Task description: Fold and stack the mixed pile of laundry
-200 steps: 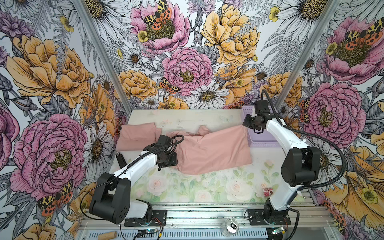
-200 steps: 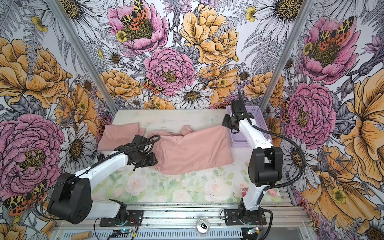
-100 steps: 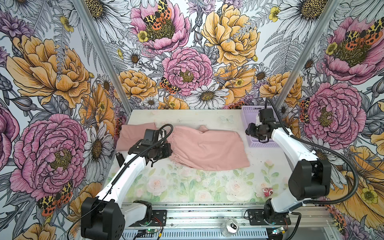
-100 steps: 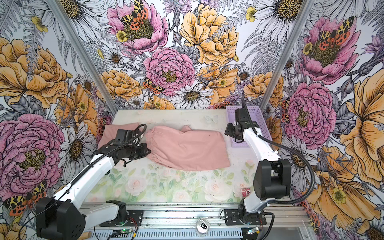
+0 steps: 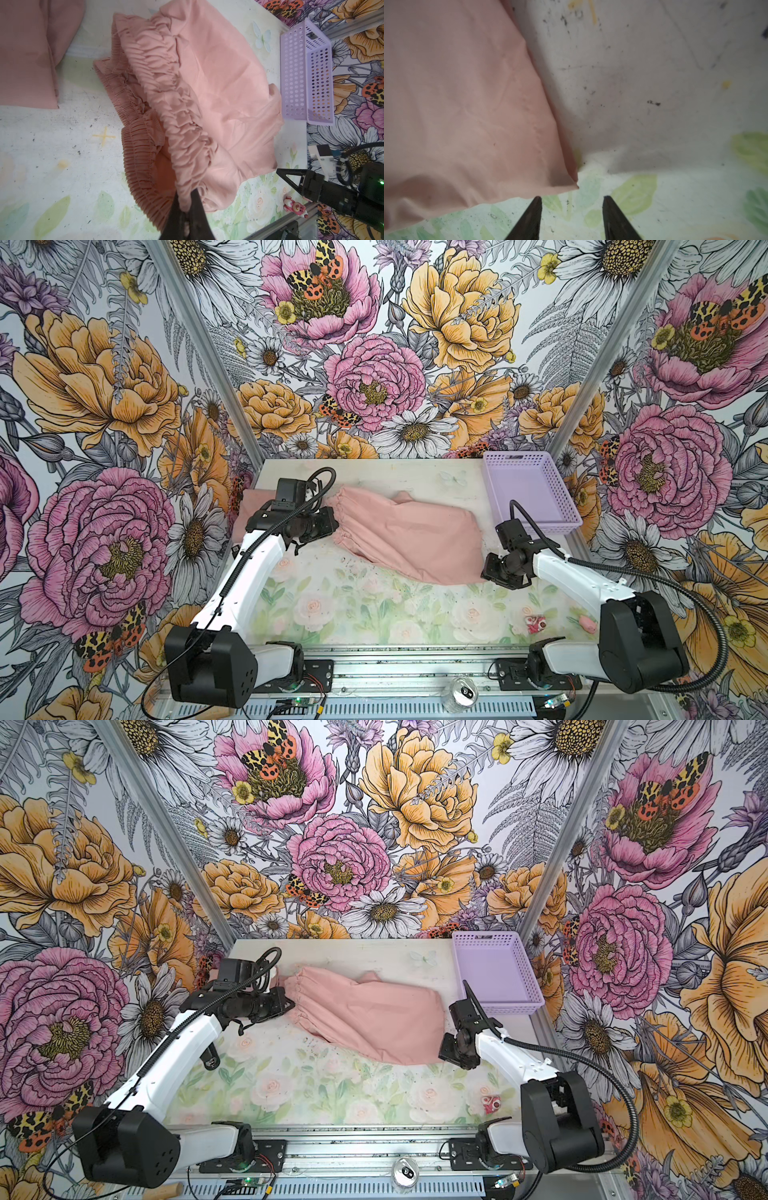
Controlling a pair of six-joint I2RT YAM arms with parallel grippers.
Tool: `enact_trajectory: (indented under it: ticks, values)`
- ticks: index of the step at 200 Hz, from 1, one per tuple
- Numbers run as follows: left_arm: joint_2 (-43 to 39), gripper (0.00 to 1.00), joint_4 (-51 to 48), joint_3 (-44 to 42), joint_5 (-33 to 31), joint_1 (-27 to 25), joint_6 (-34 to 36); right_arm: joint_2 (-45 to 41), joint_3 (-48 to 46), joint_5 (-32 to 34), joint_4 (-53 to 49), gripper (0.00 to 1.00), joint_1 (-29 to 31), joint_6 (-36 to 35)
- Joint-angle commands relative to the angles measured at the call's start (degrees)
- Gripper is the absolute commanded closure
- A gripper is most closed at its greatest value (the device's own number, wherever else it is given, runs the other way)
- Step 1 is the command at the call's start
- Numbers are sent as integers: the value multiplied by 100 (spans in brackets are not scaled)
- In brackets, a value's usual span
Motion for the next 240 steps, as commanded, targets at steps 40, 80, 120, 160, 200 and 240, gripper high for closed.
enact_trajectory:
  ticks: [40, 80, 120, 160, 200, 240]
  values:
    - [-191, 100, -52, 50, 114, 160, 158, 326, -128, 45, 1019, 85, 111, 229]
    - [-213, 100, -67, 444, 199, 213, 193, -269, 587, -192, 625, 100, 98, 127]
    - [-190, 100, -366, 1565, 227, 256, 316, -1103, 2174, -258, -463, 100, -145, -65]
    - [-146, 100, -505, 2935, 102, 309, 419, -1246, 3854, -393, -1125, 100, -564, -364]
    - [-284, 100, -637, 3923, 24, 376, 370, -1300, 5157, -509, -1695, 100, -828, -575]
    - [-729, 100, -641, 4041, 51, 332, 122, -1367, 6508, -403, -2365, 100, -1004, -850]
